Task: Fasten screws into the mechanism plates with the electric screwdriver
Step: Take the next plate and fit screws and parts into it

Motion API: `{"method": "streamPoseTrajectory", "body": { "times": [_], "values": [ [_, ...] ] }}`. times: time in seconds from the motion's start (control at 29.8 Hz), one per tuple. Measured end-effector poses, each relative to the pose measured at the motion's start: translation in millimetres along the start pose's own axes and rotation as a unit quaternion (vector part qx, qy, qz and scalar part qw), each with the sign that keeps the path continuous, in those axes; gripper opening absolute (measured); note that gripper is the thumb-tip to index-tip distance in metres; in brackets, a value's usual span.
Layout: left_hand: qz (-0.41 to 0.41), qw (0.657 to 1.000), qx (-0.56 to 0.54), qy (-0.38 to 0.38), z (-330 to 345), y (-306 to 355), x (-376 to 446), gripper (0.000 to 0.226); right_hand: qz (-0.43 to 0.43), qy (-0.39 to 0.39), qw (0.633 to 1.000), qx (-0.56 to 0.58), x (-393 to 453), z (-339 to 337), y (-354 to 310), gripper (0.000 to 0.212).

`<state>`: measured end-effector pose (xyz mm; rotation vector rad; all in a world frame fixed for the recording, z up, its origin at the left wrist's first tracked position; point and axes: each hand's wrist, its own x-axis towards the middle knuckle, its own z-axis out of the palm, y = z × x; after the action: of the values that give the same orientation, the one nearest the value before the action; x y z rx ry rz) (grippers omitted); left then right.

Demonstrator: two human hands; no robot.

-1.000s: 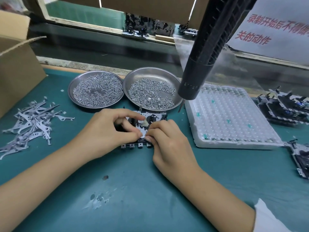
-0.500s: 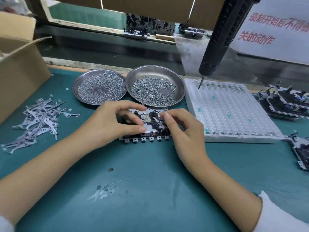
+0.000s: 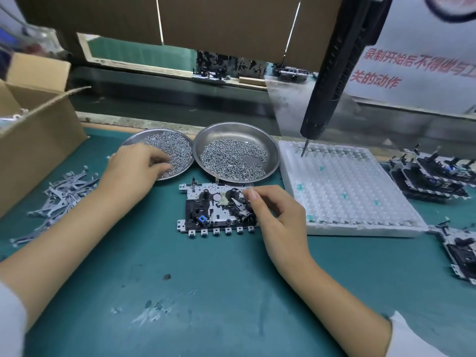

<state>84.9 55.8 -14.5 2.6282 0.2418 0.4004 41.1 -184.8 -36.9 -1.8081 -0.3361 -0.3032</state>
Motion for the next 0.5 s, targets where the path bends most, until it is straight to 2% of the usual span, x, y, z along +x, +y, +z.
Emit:
{"method": "streamPoseTrajectory", "body": {
  "times": [0.1,0.2,0.4,0.5],
  "values": [
    [0.009,0.999,0.002,0.044,-1,1,-2,0.007,-0.005,-0.003,1.0,0.007,1,-1,0,0.014],
    [0.029,0.996,0.01,0.086,1,0,-5,0.009,-0.01,-0.008,1.0,0.012,2,-1,0,0.014],
    [0.052,0.986,0.006,0.16,6,0,-11,0.027,-0.023,-0.009,1.0,-0.004,4,-1,3,0.013],
    [0.071,0.982,-0.012,0.172,9,7,-21,0.038,-0.074,-0.01,0.996,-0.047,2,0,1,0.012]
  ]
}}
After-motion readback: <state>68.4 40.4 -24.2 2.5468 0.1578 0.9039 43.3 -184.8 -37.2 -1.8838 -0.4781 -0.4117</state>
